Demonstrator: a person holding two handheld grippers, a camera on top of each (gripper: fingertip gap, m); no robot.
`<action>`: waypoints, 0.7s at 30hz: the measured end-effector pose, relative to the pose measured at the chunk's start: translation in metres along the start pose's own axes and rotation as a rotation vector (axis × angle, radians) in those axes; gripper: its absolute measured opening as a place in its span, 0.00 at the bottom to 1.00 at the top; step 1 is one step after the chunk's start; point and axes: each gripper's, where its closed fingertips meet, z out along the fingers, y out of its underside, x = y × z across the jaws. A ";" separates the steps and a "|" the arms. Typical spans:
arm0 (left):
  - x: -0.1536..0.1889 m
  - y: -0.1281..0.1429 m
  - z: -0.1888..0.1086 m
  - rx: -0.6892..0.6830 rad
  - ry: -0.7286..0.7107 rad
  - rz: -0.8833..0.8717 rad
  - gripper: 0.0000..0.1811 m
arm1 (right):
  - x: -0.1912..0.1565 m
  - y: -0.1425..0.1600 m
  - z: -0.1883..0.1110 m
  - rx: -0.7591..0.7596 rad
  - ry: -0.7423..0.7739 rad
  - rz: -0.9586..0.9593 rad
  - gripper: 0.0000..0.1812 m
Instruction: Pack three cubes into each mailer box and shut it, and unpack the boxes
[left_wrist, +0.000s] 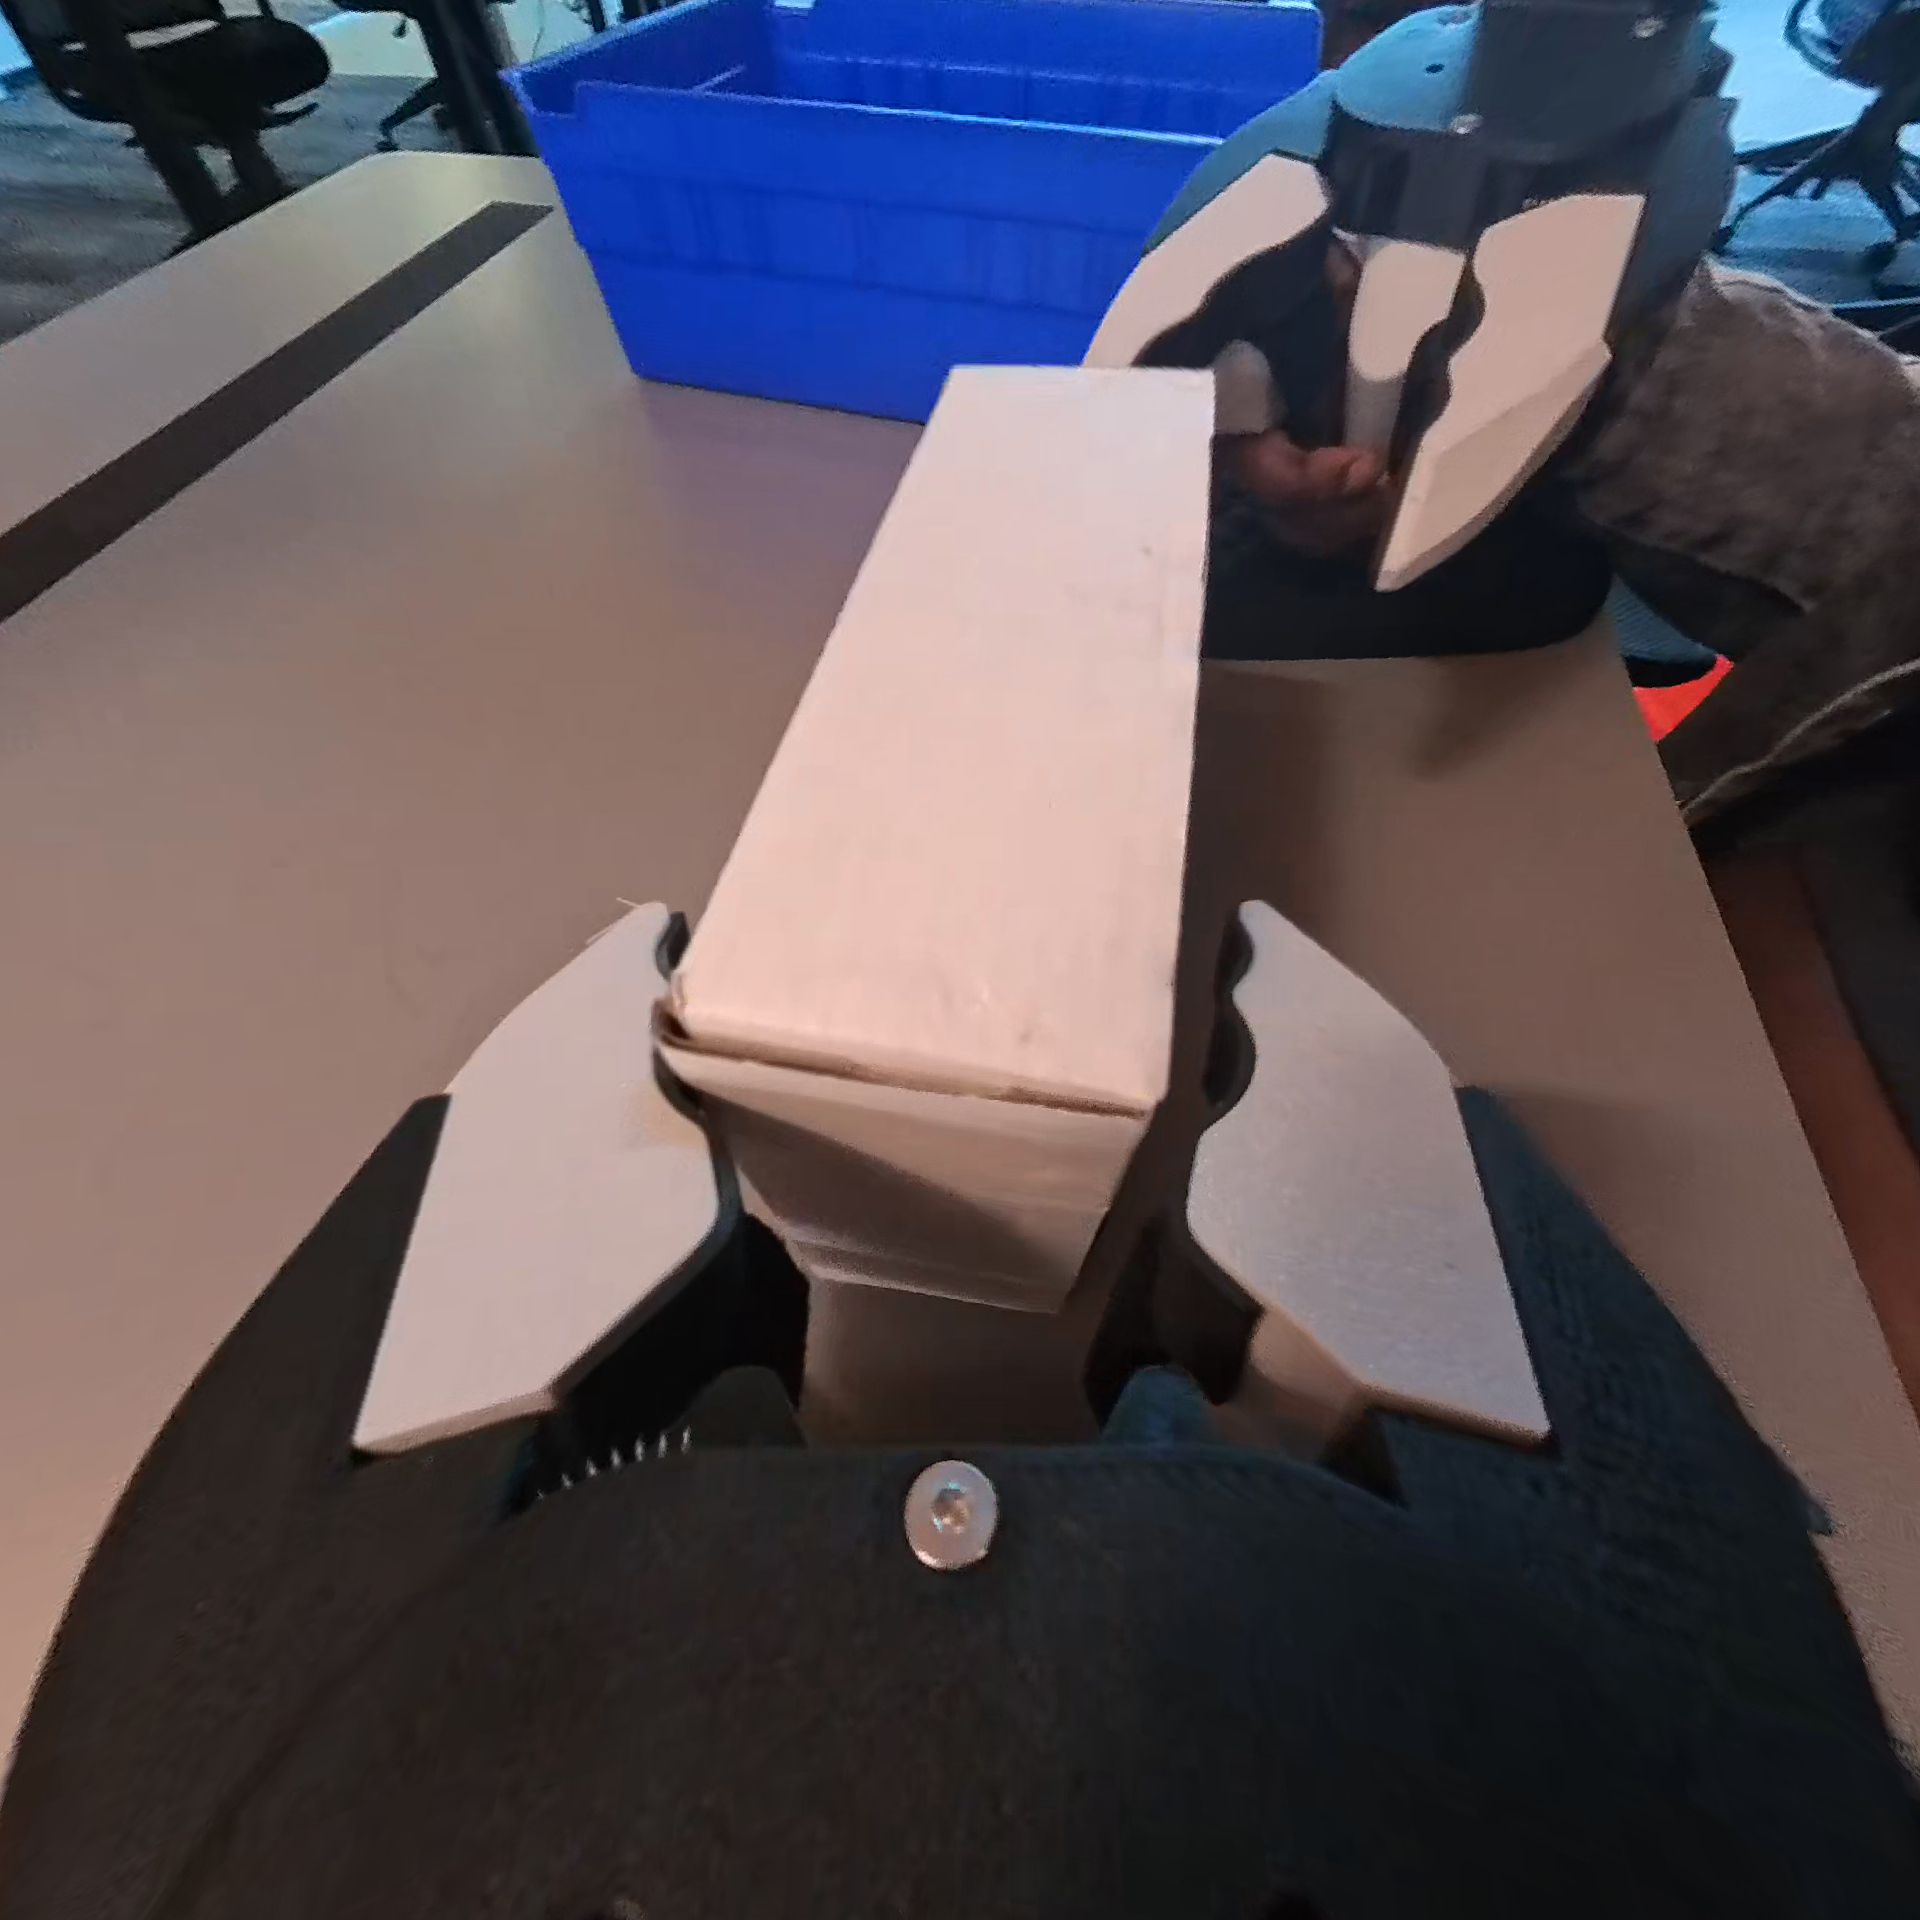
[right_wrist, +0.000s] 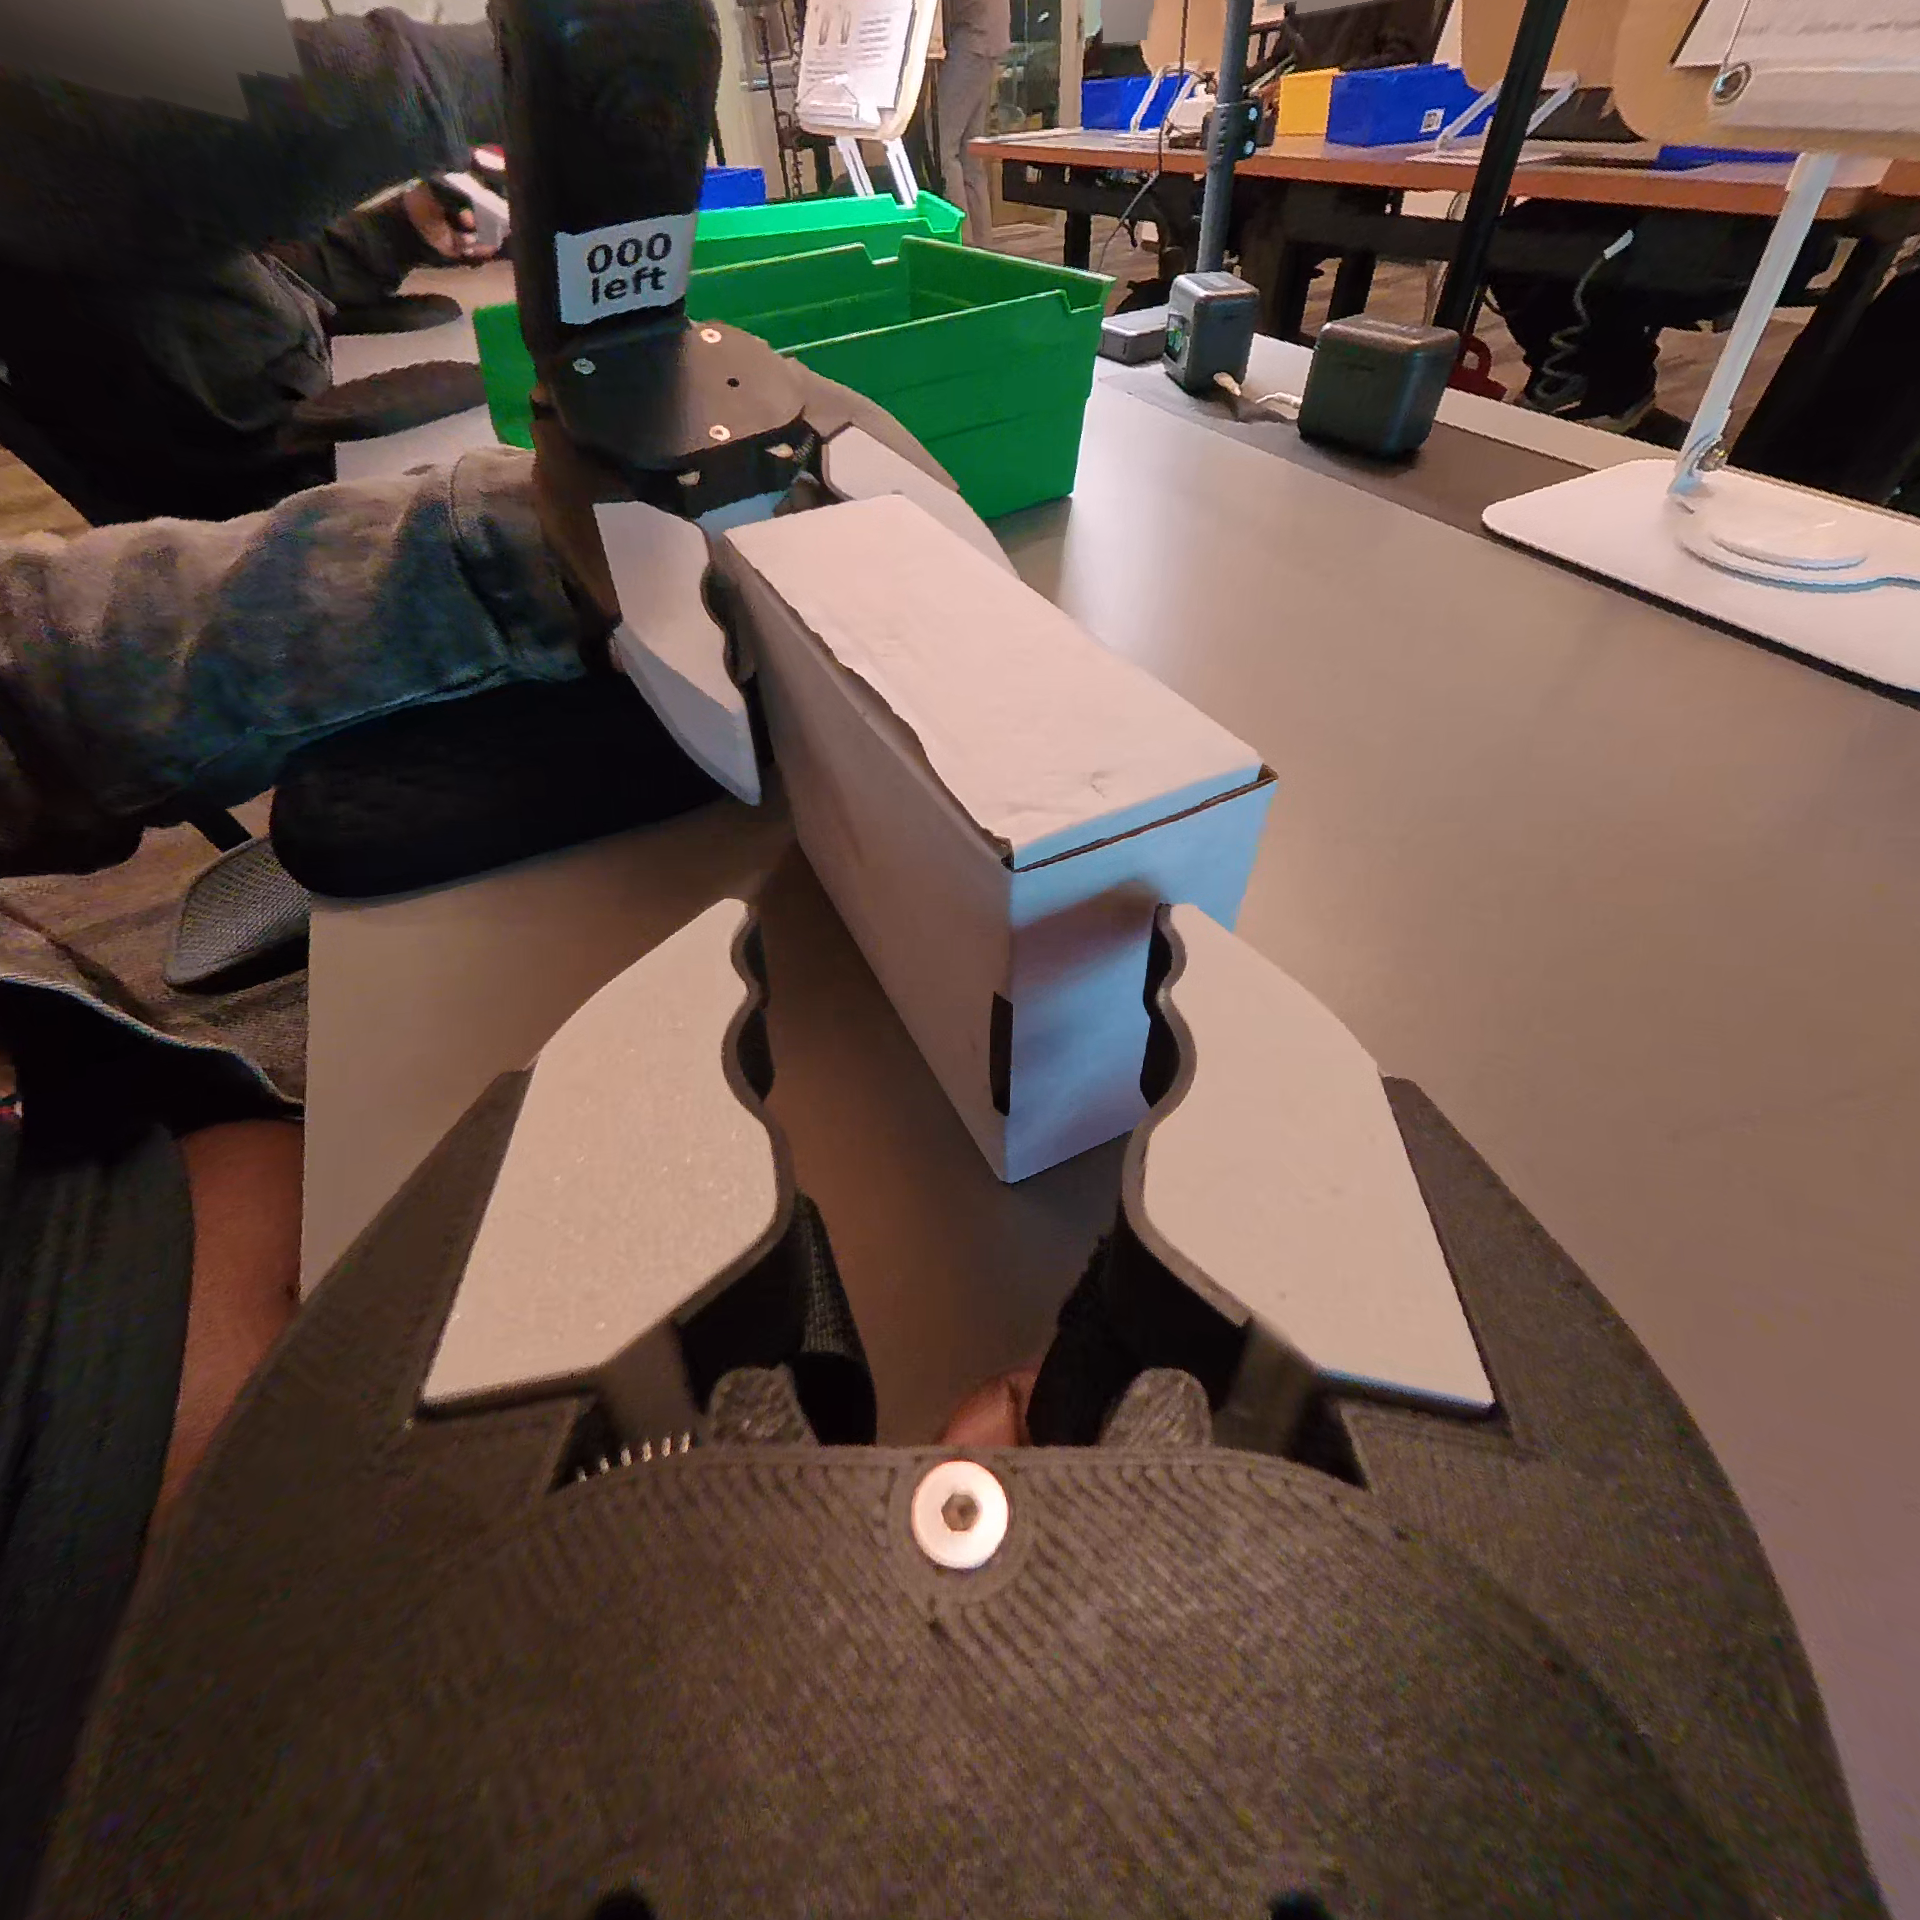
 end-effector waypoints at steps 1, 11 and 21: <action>0.000 0.001 0.001 -0.008 0.000 0.004 0.52 | -0.001 0.001 0.001 -0.005 -0.004 -0.002 0.39; -0.006 0.009 0.007 -0.063 -0.064 0.026 0.51 | 0.002 0.001 0.001 -0.013 0.027 -0.009 0.37; -0.004 0.010 0.007 -0.069 -0.064 0.043 0.49 | 0.010 -0.030 -0.014 0.059 0.160 -0.308 0.31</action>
